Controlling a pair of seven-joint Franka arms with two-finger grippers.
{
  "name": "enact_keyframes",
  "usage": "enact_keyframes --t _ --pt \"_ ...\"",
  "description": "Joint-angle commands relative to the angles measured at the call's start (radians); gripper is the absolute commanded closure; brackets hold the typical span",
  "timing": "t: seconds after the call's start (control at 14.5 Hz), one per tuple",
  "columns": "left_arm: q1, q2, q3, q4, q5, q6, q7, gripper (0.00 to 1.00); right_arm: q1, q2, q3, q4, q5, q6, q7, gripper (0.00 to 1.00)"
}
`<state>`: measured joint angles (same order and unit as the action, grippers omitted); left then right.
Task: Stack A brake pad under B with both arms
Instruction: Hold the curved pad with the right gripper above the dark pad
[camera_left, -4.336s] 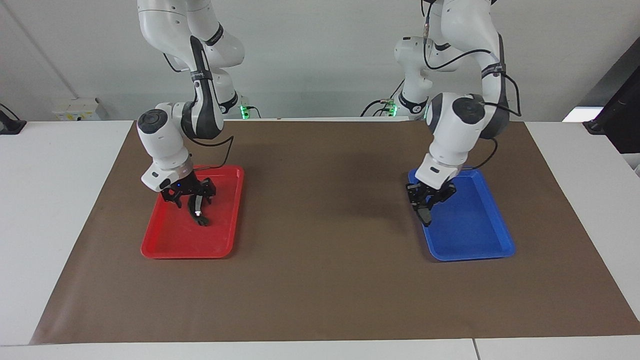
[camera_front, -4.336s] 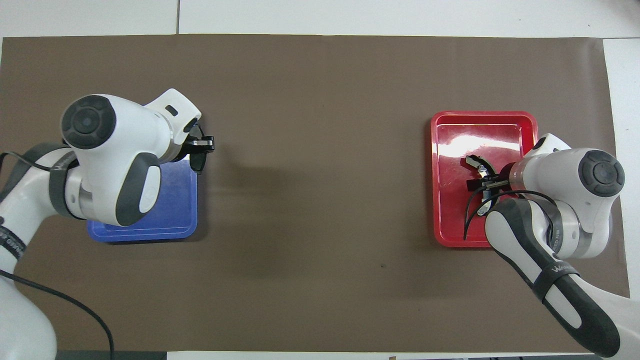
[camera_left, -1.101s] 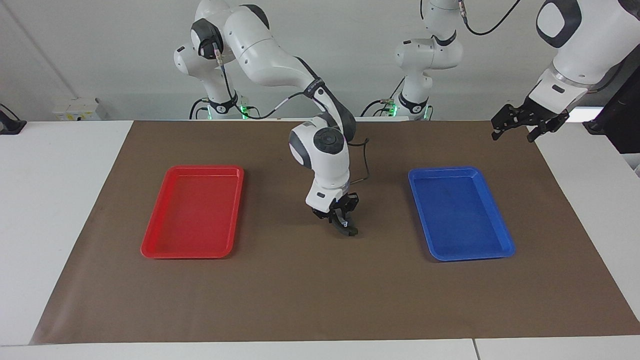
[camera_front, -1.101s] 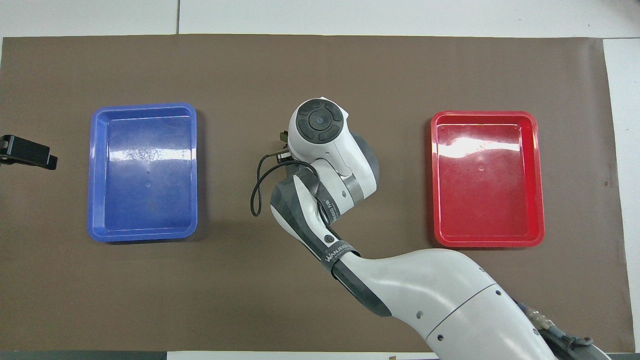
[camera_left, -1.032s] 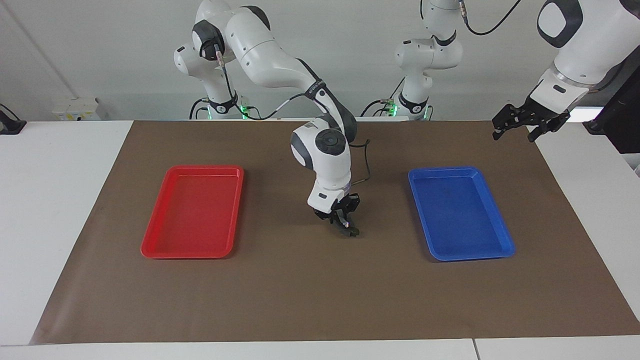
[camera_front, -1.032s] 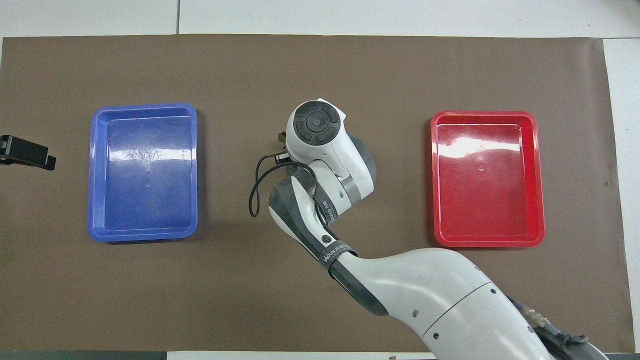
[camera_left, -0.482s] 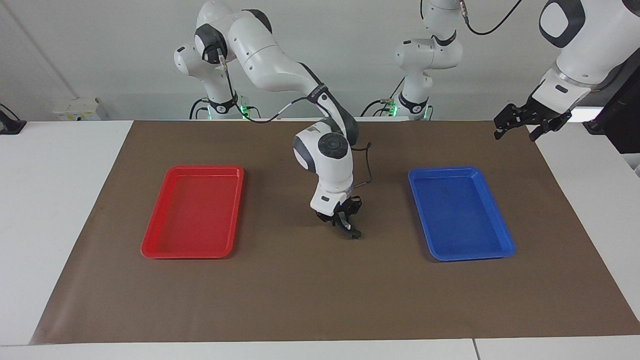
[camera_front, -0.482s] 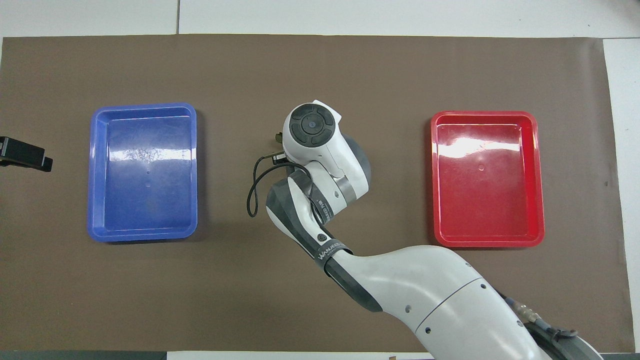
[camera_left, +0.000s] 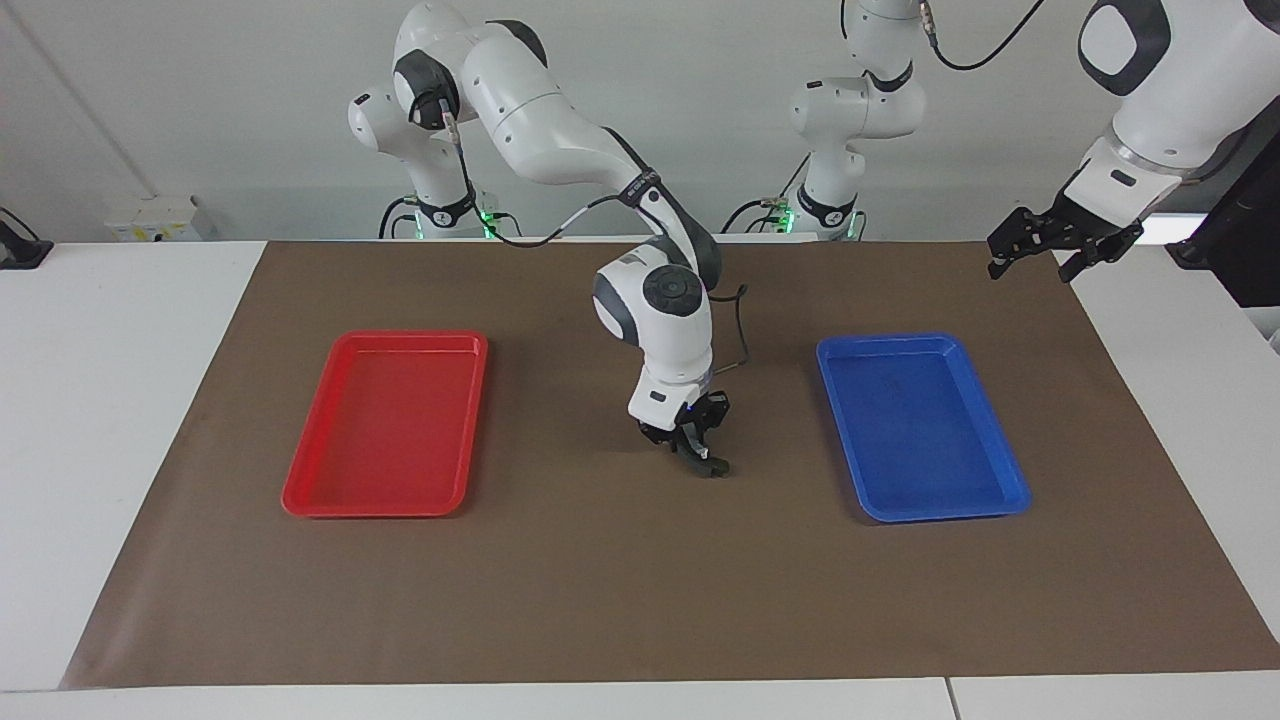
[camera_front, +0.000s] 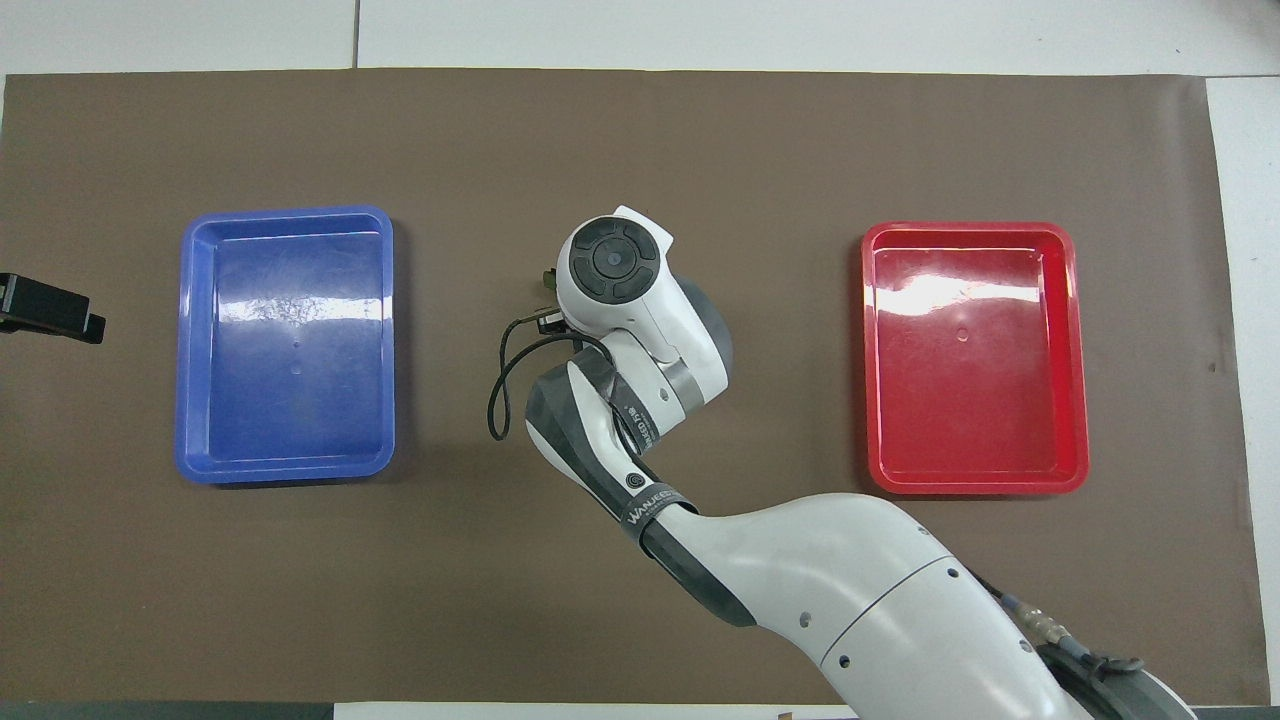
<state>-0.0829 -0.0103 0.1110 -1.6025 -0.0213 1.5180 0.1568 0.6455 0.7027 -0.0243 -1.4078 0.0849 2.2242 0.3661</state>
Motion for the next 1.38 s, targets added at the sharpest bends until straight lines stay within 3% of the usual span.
enact_keyframes --t 0.0,0.55,0.76,0.89,0.96,1.03,1.31 --pt "0.008 -0.010 -0.004 0.003 0.011 -0.010 0.007 0.01 -0.012 0.000 0.000 0.024 -0.017 -0.026 0.017 1.00" --pt "0.008 -0.010 -0.004 0.003 0.011 -0.010 0.007 0.01 -0.010 -0.002 0.003 0.020 -0.028 0.015 0.017 1.00" --pt "0.008 -0.010 -0.004 0.003 0.011 -0.010 0.007 0.01 -0.009 -0.002 0.003 0.009 -0.028 0.015 0.019 0.90" --pt "0.006 -0.010 -0.004 0.003 0.011 -0.010 0.007 0.01 -0.001 0.001 0.001 0.007 -0.027 0.017 0.020 0.74" --pt "0.008 -0.010 -0.004 0.003 0.011 -0.009 0.007 0.01 -0.003 0.001 0.003 0.007 -0.027 0.017 0.025 0.47" --pt "0.008 -0.010 -0.004 0.003 0.011 -0.009 0.007 0.01 0.000 0.001 0.001 0.007 -0.027 0.015 0.033 0.00" --pt "0.008 -0.010 -0.004 0.003 0.011 -0.009 0.007 0.01 -0.012 -0.038 -0.002 0.009 -0.028 -0.017 0.037 0.00"
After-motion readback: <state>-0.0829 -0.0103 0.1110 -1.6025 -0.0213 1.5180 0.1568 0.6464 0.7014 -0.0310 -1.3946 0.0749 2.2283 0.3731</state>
